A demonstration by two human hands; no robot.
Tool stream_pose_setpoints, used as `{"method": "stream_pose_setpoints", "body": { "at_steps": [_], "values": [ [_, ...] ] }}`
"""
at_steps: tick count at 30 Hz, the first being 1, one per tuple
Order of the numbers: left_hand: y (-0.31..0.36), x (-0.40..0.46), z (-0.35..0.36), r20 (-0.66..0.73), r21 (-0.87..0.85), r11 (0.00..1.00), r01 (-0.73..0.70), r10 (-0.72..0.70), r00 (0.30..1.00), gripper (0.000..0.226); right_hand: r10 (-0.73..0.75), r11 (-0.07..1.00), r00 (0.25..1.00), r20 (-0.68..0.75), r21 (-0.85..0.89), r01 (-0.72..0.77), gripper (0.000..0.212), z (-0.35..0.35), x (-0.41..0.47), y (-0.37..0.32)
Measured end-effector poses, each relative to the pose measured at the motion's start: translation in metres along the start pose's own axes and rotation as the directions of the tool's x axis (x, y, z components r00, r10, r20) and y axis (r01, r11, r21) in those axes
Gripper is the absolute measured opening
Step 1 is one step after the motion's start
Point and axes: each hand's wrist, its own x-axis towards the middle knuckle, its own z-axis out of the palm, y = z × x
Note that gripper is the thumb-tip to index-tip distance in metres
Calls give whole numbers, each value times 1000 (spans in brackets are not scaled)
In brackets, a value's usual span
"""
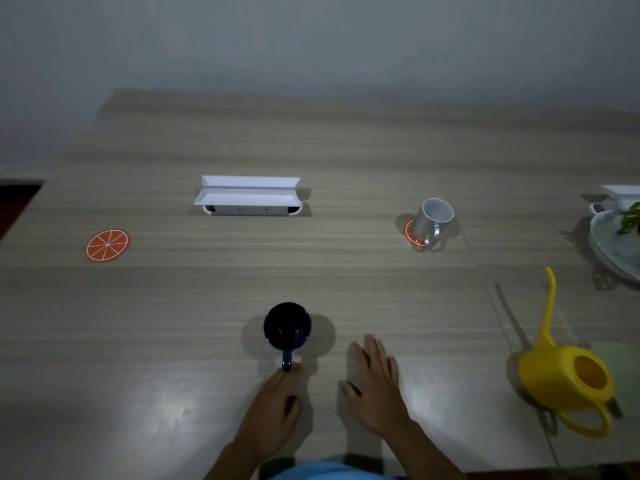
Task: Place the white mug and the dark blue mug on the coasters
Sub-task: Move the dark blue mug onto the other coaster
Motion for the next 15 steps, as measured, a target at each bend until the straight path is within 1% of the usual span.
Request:
{"method": "stream_pose_setpoints", "body": {
  "at_steps": [3, 4, 6, 7, 9, 12, 14, 15],
  "values": [
    [-1, -9, -11, -130, -240, 961, 140, -175, 976, 37, 21, 999, 1000, 6, -29, -21, 79, 1, -2, -2],
    [1, -8, -15, -152, -314, 932, 181, -237, 959, 32, 26, 999, 1000, 2, -29, -26, 79, 2, -2, -3],
    [8, -4, -23, -168, -469, 857, 213, -323, 931, 23, 35, 999, 999, -9, -23, -36, 78, 4, -2, -5],
    [11, -2, -28, -166, -534, 820, 207, -341, 925, 20, 41, 999, 999, -13, -18, -41, 78, 5, -2, -7],
    [13, 0, -35, -115, -616, 762, 199, -337, 934, 18, 53, 999, 998, -20, -10, -53, 77, 5, -1, -10],
    [13, 2, -40, -40, -657, 725, 206, -306, 951, 10, 76, 997, 997, -24, -3, -76, 78, 4, 0, -14],
    [15, 3, -43, -28, -691, 694, 200, -302, 953, 3, 89, 996, 996, -30, 4, -89, 77, 4, -1, -17],
    [17, 5, -46, -18, -705, 681, 199, -298, 955, 3, 95, 995, 995, -36, 6, -95, 77, 5, -2, -19]
  ]
}}
